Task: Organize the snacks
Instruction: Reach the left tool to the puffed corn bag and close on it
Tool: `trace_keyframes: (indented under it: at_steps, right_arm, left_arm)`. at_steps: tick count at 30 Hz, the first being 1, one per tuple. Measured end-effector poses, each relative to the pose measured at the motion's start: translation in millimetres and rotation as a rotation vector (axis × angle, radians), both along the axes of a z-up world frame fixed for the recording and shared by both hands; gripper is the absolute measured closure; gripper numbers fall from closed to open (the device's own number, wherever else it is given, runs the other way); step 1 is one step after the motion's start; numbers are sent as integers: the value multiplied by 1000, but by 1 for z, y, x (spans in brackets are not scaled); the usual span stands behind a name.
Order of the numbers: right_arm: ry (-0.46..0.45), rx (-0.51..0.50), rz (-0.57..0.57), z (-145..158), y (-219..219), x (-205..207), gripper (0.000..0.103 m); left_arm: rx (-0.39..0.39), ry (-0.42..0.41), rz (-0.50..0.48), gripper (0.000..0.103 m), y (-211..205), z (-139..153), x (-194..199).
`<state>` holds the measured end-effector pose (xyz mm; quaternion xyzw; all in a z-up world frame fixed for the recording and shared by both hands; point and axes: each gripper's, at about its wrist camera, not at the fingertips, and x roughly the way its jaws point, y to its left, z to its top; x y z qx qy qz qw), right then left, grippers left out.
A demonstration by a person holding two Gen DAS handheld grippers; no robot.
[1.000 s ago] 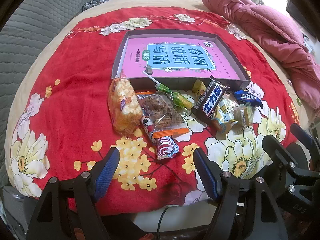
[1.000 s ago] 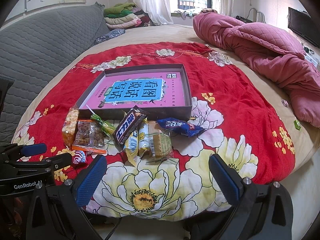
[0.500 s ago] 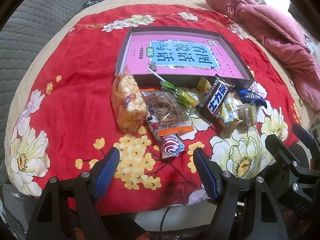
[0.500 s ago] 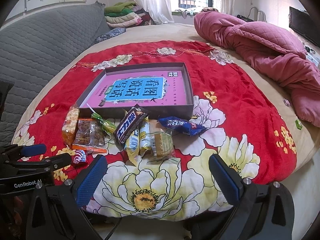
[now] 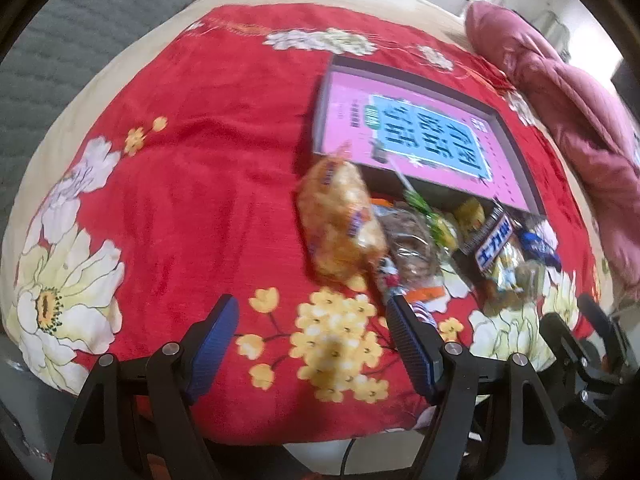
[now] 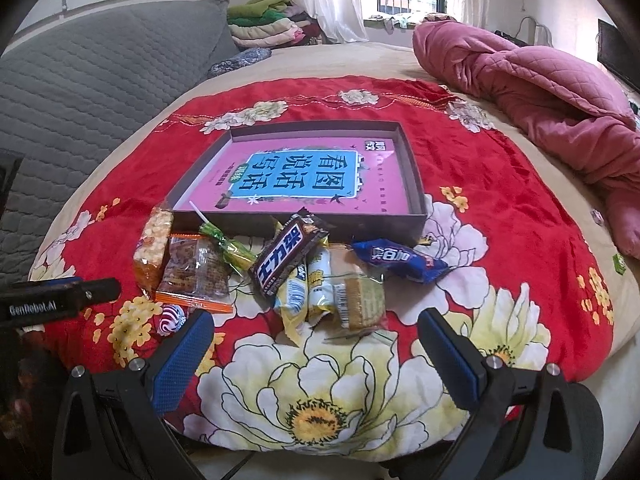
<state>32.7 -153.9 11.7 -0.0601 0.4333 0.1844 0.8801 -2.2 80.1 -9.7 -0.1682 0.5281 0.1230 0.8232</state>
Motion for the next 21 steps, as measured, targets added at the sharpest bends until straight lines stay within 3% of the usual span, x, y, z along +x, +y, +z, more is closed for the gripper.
trace_keyframes:
  at_steps: [12,21]
  right_arm:
    - [13,57,13,-1,11,13,1]
    - [21,73,-2,-6,32,34,8]
  left_arm:
    - [-111,4,67,26,25,-15,9]
    - [-118,-10,48,26,20,-14,27]
